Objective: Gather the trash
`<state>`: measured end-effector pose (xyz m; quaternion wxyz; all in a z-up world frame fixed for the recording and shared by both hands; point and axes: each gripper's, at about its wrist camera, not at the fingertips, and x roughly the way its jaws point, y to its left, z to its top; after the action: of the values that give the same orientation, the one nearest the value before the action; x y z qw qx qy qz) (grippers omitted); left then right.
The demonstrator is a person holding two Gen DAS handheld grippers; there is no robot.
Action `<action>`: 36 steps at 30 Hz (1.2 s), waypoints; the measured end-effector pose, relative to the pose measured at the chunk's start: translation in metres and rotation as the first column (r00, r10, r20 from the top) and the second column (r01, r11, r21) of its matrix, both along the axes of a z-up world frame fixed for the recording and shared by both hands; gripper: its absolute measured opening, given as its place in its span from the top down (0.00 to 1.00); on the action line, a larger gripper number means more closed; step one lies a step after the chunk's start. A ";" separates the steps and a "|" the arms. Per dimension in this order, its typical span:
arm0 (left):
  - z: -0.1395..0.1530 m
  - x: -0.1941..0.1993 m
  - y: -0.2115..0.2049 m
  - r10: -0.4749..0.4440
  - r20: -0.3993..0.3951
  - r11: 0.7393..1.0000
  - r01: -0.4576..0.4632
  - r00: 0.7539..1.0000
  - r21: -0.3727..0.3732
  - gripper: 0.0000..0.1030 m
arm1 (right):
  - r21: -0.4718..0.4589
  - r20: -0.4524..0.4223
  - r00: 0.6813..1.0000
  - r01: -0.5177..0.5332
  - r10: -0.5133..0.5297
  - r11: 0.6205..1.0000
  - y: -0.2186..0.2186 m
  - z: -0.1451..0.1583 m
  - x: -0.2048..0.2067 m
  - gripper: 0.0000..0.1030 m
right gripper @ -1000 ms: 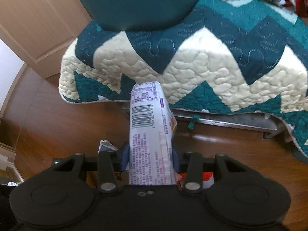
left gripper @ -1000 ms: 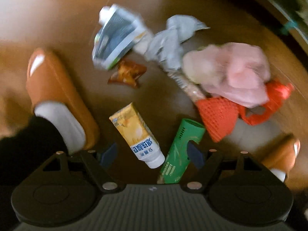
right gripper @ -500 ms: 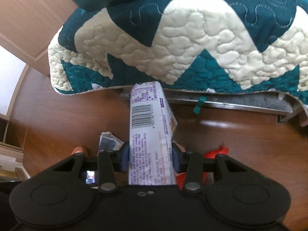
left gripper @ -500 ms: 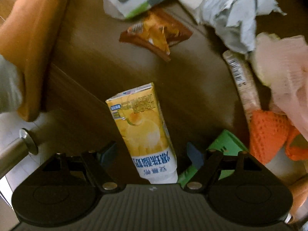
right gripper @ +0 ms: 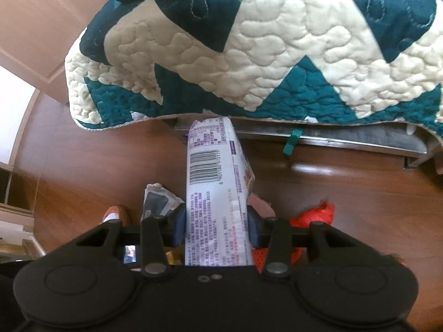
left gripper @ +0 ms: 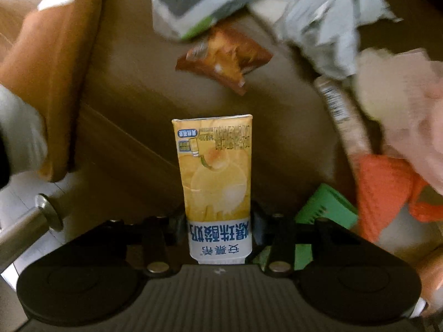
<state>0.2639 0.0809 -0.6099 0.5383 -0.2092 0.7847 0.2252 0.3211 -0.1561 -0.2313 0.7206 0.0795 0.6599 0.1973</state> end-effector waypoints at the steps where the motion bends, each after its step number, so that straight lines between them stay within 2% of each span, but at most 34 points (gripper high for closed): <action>1: 0.009 0.003 -0.001 -0.010 0.013 1.000 0.010 1.000 0.003 0.57 | -0.004 0.008 1.000 0.003 -0.003 1.000 0.000 0.005 -0.002 0.59; 4: 0.047 0.014 -0.004 -0.028 0.079 1.000 0.028 0.996 0.003 0.57 | -0.008 0.026 1.000 0.010 -0.010 1.000 0.001 0.017 -0.006 0.59; 8: 0.112 0.031 -0.008 -0.043 0.217 0.999 0.041 0.975 0.013 0.57 | 0.014 0.074 0.996 0.053 -0.054 0.998 -0.002 0.061 -0.021 0.59; 10: 0.146 0.035 -0.006 -0.052 0.288 0.999 0.050 0.956 0.015 0.57 | 0.014 0.113 0.992 0.050 -0.051 0.999 -0.002 0.084 -0.028 0.59; 11: 0.165 0.037 -0.007 -0.059 0.330 0.998 0.057 0.942 0.016 0.57 | 0.014 0.113 0.992 0.050 -0.051 0.999 -0.002 0.084 -0.028 0.59; 12: 0.185 0.039 -0.008 -0.075 0.370 0.997 0.071 0.926 0.024 0.57 | 0.011 0.158 0.986 0.045 -0.046 0.999 -0.004 0.108 -0.034 0.59; 14: 0.218 0.037 -0.008 -0.093 0.440 0.996 0.088 0.893 0.033 0.57 | 0.016 0.204 0.978 0.048 -0.050 0.999 -0.006 0.134 -0.040 0.59; 17: 0.273 0.033 -0.009 -0.114 0.542 0.993 0.105 0.833 0.047 0.57 | 0.022 0.266 0.962 0.054 -0.057 0.998 -0.011 0.170 -0.049 0.59; 21: 0.342 0.026 -0.011 -0.145 0.665 0.989 0.122 0.732 0.081 0.57 | 0.027 0.348 0.936 0.054 -0.060 0.998 -0.013 0.216 -0.065 0.59; 24: 0.393 0.018 -0.013 -0.176 0.742 0.984 0.138 0.647 0.113 0.57 | 0.033 0.400 0.914 0.056 -0.065 0.998 -0.015 0.243 -0.074 0.59; 26: 0.426 0.010 -0.009 -0.193 0.779 0.981 0.145 0.597 0.132 0.57 | 0.035 0.433 0.899 0.059 -0.068 0.998 -0.016 0.261 -0.079 0.59; 31: 0.503 -0.001 -0.013 -0.251 0.855 0.967 0.166 0.453 0.196 0.57 | 0.044 0.515 0.854 0.062 -0.076 0.997 -0.016 0.305 -0.081 0.59; 36: 0.563 0.002 -0.020 -0.291 0.891 0.953 0.181 0.349 0.241 0.57 | 0.043 0.588 0.805 0.068 -0.081 0.997 -0.014 0.345 -0.069 0.59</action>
<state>0.2658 0.0609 -0.0471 0.9173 -0.1558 0.3651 0.0309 0.2520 -0.1698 0.1139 0.8959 0.0476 0.3986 0.1905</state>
